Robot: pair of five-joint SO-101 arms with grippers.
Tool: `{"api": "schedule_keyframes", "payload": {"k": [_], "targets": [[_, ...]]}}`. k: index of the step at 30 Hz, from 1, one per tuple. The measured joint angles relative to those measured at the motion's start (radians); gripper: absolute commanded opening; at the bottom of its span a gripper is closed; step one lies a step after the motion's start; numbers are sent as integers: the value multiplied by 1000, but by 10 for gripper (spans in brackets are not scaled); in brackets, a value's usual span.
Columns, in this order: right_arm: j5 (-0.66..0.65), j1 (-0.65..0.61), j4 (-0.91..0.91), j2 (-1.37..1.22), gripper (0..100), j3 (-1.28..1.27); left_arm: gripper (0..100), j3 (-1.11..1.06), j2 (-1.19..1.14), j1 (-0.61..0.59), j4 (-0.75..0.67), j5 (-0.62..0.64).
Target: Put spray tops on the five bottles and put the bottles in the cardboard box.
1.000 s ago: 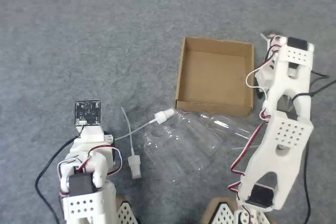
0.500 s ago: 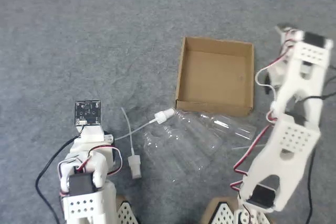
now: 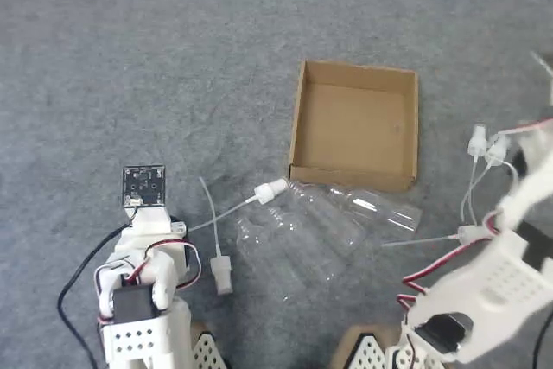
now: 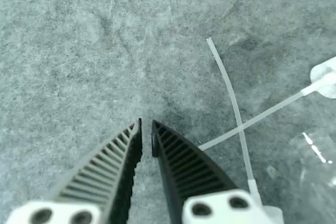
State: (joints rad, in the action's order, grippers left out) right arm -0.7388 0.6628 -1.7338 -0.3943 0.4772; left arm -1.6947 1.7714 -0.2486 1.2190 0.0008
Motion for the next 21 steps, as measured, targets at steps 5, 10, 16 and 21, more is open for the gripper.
{"api": "schedule_keyframes", "payload": {"k": [5, 10, 16, 21], "targets": [[-48, 106, 127, -3, 32, -135, 24, 0, 0, 0, 0, 0], [-60, 117, 219, -48, 121, -224, 24, 0, 0, 0, 0, 0], [-60, 104, 242, -117, 237, -232, 24, 0, 0, 0, 0, 0], [-58, 69, 242, -123, 236, -232, 24, 0, 0, 0, 0, 0]]}}
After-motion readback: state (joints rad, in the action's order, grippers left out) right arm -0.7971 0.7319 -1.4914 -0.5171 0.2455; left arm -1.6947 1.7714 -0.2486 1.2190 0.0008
